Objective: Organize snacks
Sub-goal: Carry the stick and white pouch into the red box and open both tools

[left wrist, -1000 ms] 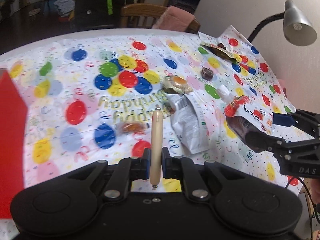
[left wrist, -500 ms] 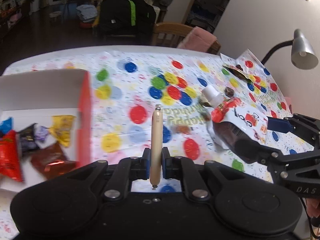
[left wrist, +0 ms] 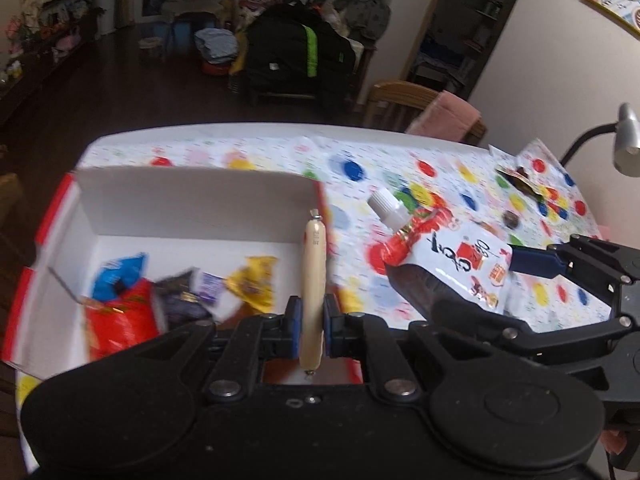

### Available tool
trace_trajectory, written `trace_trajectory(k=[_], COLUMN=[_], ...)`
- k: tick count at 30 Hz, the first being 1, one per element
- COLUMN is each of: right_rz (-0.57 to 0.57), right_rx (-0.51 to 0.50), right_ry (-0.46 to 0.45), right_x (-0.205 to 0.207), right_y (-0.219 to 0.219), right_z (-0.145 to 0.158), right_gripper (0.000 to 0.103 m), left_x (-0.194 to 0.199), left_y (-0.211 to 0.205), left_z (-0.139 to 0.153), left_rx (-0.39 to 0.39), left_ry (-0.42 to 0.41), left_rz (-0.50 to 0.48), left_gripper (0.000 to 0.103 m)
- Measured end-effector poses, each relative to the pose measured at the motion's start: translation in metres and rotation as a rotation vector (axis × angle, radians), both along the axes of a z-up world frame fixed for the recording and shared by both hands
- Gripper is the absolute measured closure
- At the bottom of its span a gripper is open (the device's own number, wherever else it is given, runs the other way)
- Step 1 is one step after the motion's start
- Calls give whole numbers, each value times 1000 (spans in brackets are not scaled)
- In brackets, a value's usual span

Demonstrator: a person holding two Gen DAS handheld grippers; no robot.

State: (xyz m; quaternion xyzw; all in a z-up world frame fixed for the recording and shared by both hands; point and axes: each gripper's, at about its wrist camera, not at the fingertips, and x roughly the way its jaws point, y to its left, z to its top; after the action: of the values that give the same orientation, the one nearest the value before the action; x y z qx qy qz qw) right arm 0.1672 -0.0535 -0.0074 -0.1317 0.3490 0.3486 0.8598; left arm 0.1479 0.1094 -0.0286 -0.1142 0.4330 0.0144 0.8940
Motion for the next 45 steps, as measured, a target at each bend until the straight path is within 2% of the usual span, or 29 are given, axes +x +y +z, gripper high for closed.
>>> trace_trajectory(k=[9,15,24,33,41,45], right_rz=[18,41,94,125,133,149], right_rx=[-37,-80,-147,-217,-231,-224], right_ry=[18,30,51,70,89,46], right_x=[12,20,28,32,34,29], right_y=[61,97,136,154,154,155], right_z=[-18,-34,-62,-85,-91,-86], right_gripper=[34,34,34,34,34,35], left_x=[17,40,68,86,90,91], left_y=[69,95,106,106,102,103], left_z=[-8,-22,-49,-74,-88,-92], left_rx=[82,108,133,139,145,142], left_ry=[33,71,137,201,242,263], left_rz=[80,78,36,-1,-21,-8], left_gripper=[95,95,95,95,95,93])
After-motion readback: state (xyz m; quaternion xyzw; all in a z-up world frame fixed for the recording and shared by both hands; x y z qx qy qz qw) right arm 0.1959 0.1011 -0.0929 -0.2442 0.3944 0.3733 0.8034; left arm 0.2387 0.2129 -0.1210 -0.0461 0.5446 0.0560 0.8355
